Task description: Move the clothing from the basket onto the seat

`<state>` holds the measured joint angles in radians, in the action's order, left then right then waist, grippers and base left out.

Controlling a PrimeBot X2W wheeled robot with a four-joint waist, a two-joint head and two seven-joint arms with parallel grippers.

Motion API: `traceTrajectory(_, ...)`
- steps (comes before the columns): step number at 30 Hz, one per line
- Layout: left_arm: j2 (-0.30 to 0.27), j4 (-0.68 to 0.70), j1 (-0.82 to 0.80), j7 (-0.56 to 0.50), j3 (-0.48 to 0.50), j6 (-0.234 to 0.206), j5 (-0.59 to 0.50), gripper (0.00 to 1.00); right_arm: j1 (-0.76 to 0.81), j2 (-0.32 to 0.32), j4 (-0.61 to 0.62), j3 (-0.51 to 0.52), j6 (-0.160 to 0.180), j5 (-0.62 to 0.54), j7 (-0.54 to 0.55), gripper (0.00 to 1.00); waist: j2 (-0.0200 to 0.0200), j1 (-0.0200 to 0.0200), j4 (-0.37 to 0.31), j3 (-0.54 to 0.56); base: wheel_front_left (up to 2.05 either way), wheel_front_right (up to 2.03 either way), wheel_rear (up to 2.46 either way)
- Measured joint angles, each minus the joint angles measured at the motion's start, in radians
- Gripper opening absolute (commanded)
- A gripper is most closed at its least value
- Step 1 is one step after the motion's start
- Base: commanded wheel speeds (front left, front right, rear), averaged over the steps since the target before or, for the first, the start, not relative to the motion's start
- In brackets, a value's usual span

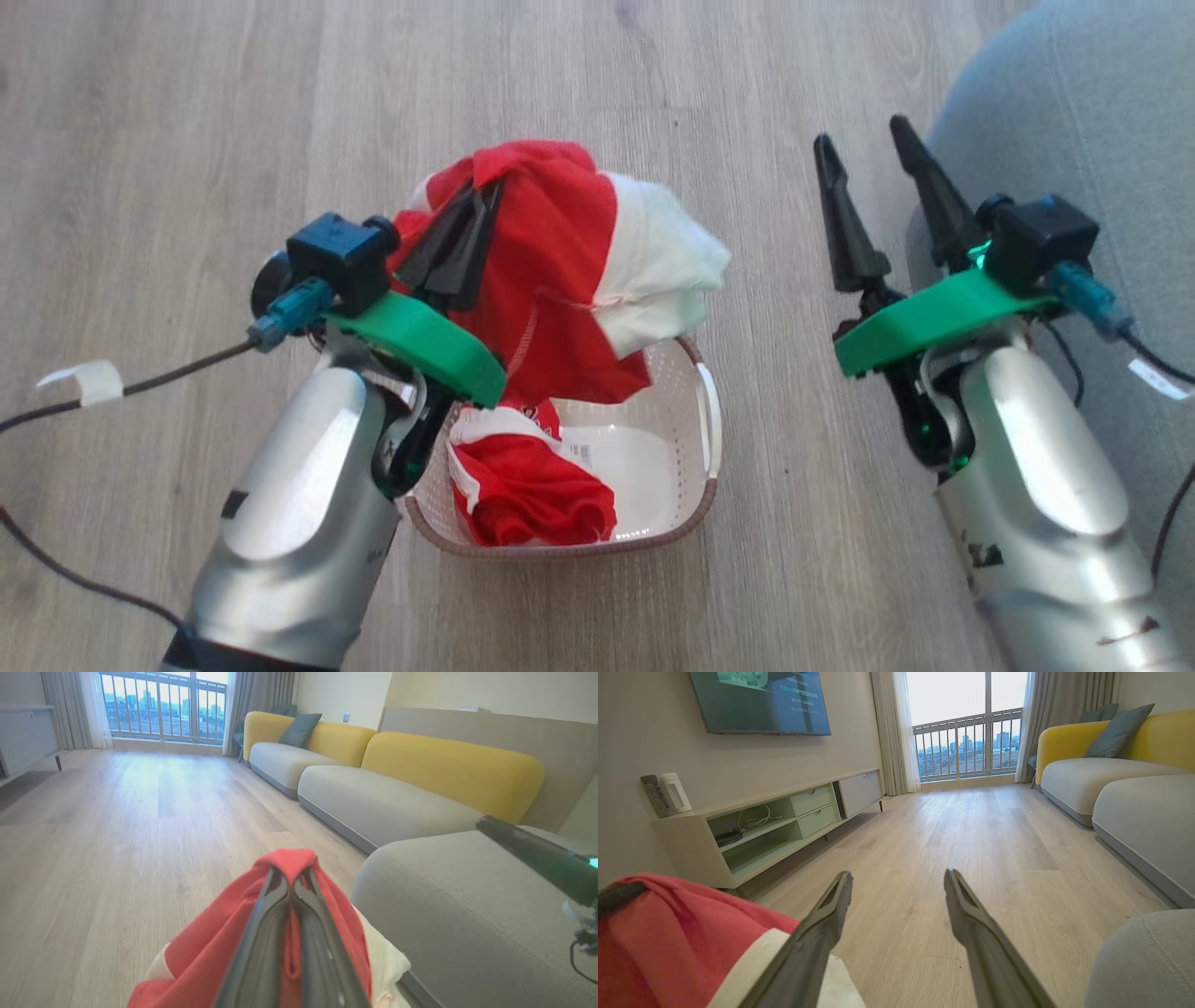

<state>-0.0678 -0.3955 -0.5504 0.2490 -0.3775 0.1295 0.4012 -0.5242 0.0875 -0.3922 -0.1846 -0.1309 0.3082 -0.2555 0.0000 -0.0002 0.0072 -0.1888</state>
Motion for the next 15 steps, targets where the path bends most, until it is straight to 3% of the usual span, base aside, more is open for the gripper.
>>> traceTrajectory(15,-0.025,0.096,-0.095,0.000,-0.022,0.000,-0.002,0.00,0.074,-0.001,-0.021,-0.034,0.000,0.019,0.000,1.00,0.0000,0.0000,0.004,0.075,0.00,0.00,0.00)
